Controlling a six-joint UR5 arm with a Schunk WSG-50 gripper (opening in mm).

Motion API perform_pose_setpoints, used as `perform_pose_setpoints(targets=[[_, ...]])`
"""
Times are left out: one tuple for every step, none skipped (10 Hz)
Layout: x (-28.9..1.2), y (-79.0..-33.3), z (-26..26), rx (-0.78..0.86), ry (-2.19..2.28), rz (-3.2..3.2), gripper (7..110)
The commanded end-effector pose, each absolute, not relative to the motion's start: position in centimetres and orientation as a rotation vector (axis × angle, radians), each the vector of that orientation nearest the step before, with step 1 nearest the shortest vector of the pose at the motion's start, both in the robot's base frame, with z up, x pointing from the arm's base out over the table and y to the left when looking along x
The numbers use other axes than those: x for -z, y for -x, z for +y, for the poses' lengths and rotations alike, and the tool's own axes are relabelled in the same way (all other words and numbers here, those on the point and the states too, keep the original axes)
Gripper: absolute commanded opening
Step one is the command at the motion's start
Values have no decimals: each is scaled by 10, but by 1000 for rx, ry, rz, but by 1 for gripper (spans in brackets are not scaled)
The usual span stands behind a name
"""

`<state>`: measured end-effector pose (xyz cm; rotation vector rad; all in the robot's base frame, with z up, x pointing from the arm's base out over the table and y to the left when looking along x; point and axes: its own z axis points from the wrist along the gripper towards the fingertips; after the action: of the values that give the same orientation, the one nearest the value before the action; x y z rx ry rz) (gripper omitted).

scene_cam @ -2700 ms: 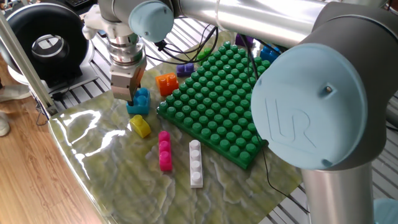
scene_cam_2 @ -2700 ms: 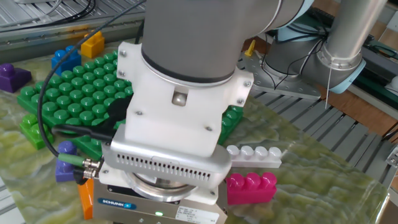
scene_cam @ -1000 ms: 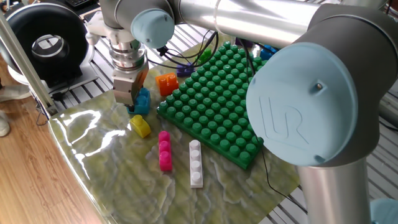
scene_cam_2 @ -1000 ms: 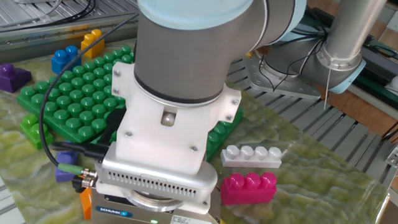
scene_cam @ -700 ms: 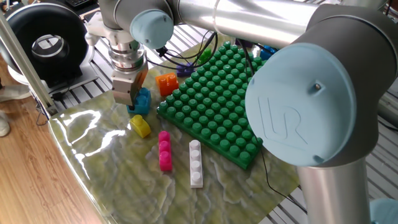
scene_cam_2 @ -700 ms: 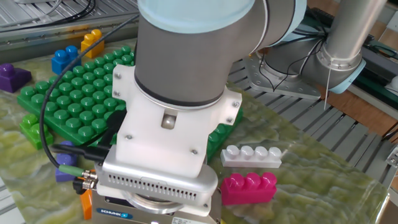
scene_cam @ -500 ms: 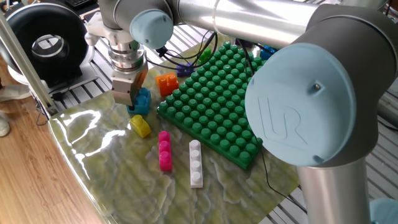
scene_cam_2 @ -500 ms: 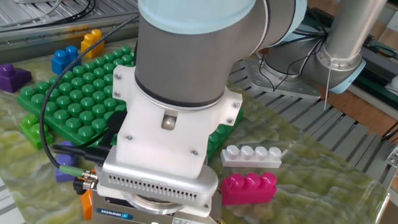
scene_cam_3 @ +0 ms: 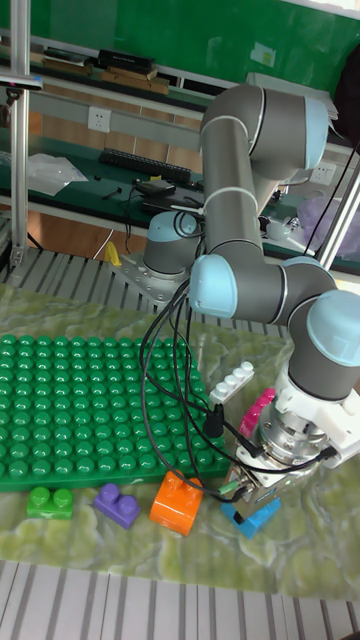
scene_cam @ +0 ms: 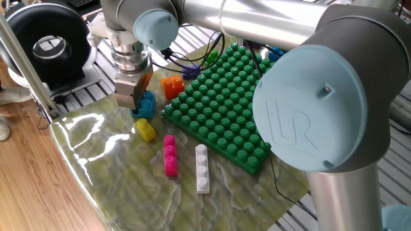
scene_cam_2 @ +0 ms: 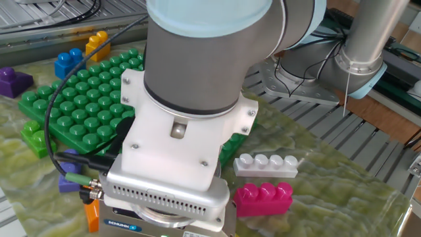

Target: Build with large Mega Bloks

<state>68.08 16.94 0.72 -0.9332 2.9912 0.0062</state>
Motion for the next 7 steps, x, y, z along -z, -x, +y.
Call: perform_pose_setpoints(targets=[[-11, -681, 170, -13, 860, 3013, 7], [-16, -678, 181, -84, 852, 3012, 7], [-23, -677, 185, -110, 832, 3018, 7], [-31, -677, 183, -99, 805, 3029, 7], [-41, -675, 178, -84, 767, 3044, 7], [-55, -674, 169, -67, 751, 3050, 7], [-68, -673, 163, -76, 741, 3051, 7]])
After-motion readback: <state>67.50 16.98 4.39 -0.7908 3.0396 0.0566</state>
